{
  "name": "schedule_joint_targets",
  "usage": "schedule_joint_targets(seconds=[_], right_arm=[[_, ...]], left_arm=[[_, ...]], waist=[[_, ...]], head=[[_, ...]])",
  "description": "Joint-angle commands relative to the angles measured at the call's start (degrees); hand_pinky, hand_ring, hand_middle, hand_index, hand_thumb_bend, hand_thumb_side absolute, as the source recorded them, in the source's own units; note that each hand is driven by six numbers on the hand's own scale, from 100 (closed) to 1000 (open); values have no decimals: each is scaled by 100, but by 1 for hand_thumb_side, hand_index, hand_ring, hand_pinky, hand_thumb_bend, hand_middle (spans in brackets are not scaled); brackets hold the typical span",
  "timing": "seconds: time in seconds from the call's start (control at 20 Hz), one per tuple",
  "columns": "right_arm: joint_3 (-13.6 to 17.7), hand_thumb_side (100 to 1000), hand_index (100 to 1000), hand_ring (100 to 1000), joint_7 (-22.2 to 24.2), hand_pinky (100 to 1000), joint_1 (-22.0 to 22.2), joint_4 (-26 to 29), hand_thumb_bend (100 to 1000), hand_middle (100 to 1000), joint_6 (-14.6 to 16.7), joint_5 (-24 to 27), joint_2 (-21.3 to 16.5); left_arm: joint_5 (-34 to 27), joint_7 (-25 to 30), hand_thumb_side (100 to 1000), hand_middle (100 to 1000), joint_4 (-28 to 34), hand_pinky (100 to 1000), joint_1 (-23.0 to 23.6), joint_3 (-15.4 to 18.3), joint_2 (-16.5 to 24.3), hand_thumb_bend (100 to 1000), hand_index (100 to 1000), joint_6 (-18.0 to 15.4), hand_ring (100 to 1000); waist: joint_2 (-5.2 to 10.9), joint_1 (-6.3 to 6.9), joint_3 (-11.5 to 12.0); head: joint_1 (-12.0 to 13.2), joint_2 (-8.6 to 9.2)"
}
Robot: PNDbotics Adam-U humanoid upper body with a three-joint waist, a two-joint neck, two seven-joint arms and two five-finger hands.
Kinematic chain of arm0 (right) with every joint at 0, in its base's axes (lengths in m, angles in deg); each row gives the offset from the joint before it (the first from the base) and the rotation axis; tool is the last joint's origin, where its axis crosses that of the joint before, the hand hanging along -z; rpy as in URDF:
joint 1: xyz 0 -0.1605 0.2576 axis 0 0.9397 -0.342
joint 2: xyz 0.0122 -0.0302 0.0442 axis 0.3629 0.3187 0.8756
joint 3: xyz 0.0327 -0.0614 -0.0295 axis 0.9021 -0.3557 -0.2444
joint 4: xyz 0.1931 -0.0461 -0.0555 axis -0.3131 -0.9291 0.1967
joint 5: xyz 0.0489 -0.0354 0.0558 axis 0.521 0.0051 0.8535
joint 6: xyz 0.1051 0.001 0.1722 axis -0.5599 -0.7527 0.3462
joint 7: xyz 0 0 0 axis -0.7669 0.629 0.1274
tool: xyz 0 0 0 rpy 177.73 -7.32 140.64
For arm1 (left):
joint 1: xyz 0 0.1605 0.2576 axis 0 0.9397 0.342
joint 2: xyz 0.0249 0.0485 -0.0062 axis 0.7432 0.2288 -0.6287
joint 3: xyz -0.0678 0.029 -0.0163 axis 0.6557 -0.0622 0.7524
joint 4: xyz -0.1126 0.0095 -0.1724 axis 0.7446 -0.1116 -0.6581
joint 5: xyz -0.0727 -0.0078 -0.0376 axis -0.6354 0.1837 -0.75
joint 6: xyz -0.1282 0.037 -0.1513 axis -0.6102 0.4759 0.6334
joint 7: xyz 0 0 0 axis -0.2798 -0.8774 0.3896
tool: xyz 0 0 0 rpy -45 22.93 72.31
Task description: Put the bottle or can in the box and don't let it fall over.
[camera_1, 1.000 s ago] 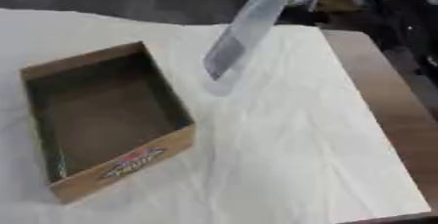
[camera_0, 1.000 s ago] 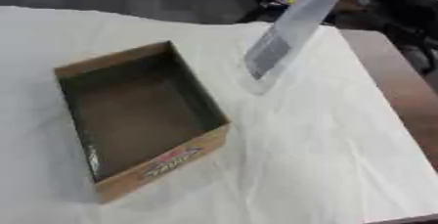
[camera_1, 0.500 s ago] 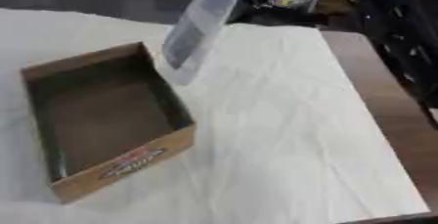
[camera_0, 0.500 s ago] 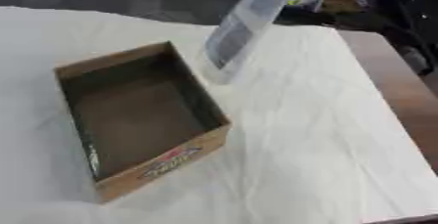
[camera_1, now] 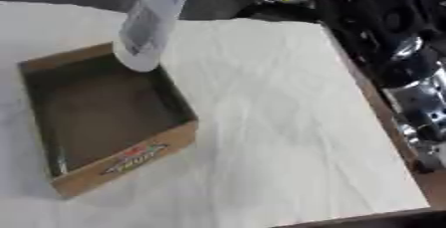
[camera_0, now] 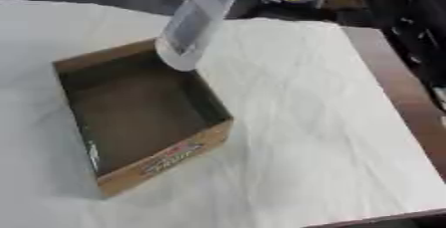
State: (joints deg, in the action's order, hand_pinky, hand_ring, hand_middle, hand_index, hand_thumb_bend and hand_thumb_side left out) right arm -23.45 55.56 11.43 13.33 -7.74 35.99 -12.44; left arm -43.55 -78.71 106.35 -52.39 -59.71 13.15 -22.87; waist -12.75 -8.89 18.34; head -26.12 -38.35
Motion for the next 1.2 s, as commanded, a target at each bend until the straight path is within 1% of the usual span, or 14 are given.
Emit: schedule_joint_targets(seconds=[0.05, 0.5, 0.7, 0.85, 0.9, 0.95, 1.0, 1.05, 1.1, 1.15, 1.2], right_arm=[[0, 100, 198, 220, -10, 100, -113, -16, 258, 295, 19, -183, -17], [-167, 100, 207, 230, 2, 100, -180, -278, 261, 308, -104, -524, 316], [-252, 100, 259, 275, 21, 100, -138, -363, 265, 352, -72, -827, 429], [-298, 100, 326, 327, -73, 152, -92, -456, 271, 405, -64, -1014, 517], [-317, 100, 373, 365, -115, 220, -70, -471, 245, 441, -56, -1077, 529], [-338, 100, 394, 383, -158, 256, -41, -469, 246, 458, -33, -1163, 535], [-370, 100, 508, 482, -175, 426, -13, -473, 290, 550, -14, -1257, 537], [-395, 100, 557, 526, -176, 490, 4, -479, 291, 595, 13, -1354, 540], [-410, 100, 618, 589, -177, 558, 21, -468, 285, 656, 59, -1436, 543], [-427, 100, 628, 602, -157, 569, 41, -450, 282, 669, 113, -1503, 544], [-457, 100, 707, 724, -92, 663, 62, -428, 324, 763, 176, -1564, 546]], left_arm=[[15, -28, 754, 655, 118, 695, -61, 80, 119, 118, 829, -28, 516], [19, -39, 755, 654, 118, 690, -137, 101, 92, 119, 824, -48, 512], [23, -40, 756, 654, 118, 690, -168, 107, 73, 121, 822, -39, 512], [22, -35, 756, 654, 118, 690, -203, 105, 65, 121, 821, -36, 512], [22, -36, 756, 654, 118, 690, -214, 107, 62, 121, 820, -35, 511], [22, -38, 755, 654, 118, 690, -223, 109, 60, 121, 820, -36, 511], [24, -40, 756, 654, 118, 690, -226, 113, 59, 121, 819, -38, 511], [29, -44, 757, 654, 118, 690, -224, 118, 57, 121, 819, -36, 510], [34, -47, 757, 654, 118, 690, -224, 121, 54, 122, 819, -33, 511], [38, -48, 757, 654, 118, 690, -226, 122, 51, 122, 819, -31, 510], [42, -47, 757, 654, 118, 690, -227, 121, 51, 121, 818, -28, 510]], waist=[[59, 37, 36], [-25, -9, 264], [-62, -37, 306], [-92, -59, 330], [-103, -68, 337], [-112, -73, 342], [-121, -79, 345], [-127, -83, 345], [-131, -89, 342], [-135, -92, 339], [-140, -95, 334]], head=[[-94, -20], [-239, 20], [-281, 41], [-316, 51], [-323, 56], [-325, 63], [-314, 80], [-294, 88], [-273, 85], [-257, 84], [-242, 78]])
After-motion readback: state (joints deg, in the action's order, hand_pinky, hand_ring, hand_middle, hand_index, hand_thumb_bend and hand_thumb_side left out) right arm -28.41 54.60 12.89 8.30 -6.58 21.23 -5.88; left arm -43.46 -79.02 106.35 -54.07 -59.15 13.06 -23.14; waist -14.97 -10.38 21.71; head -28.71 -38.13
